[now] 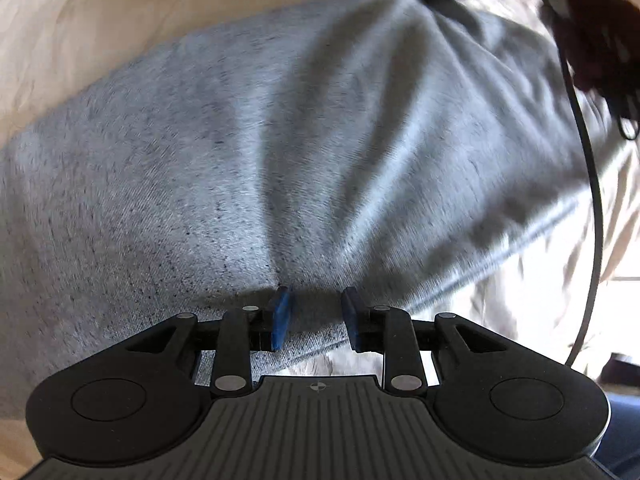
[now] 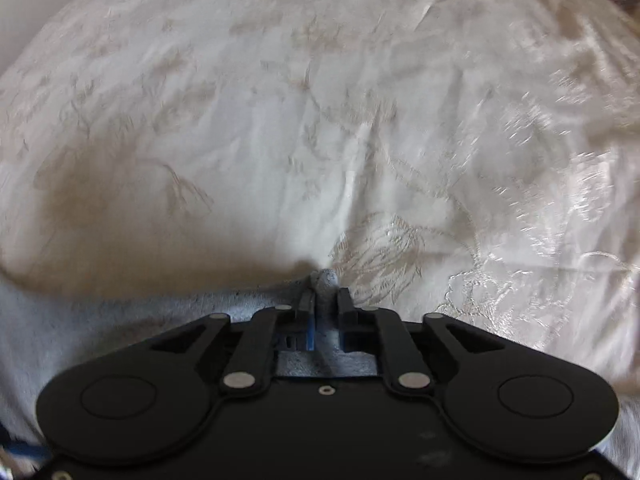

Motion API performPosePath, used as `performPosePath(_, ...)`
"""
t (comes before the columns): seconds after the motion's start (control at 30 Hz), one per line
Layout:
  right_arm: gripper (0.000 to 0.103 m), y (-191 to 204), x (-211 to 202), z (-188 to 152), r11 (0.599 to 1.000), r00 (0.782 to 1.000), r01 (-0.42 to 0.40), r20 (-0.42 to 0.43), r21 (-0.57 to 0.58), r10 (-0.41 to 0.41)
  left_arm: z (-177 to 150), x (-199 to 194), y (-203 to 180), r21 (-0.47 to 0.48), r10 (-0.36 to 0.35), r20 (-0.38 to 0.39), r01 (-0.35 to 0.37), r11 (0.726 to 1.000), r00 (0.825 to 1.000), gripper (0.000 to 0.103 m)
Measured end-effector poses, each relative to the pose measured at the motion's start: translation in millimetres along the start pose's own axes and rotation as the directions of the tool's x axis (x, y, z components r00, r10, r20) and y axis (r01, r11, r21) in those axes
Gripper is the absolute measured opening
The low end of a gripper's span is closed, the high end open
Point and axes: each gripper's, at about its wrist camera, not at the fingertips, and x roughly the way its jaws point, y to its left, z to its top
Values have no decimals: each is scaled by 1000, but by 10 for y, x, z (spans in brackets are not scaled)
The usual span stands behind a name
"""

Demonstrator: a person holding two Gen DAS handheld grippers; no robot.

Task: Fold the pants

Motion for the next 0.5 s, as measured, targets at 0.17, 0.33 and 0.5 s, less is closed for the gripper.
performPosePath(0.17, 19, 10, -617, -295, 993, 991, -71, 120, 99, 59, 9, -110, -108, 11, -17, 63, 16, 1000, 998, 28)
performPosePath(0.33, 21, 135, -1036, -885, 979, 990, -120, 93, 167, 106, -91, -161, -57, -15, -2, 91, 3, 1000, 996, 28)
performPosePath(0.5, 28, 281, -1219, -1547, 955, 994, -100, -4, 278, 105, -173, 25, -242, 108, 40, 13, -41, 993, 999, 28)
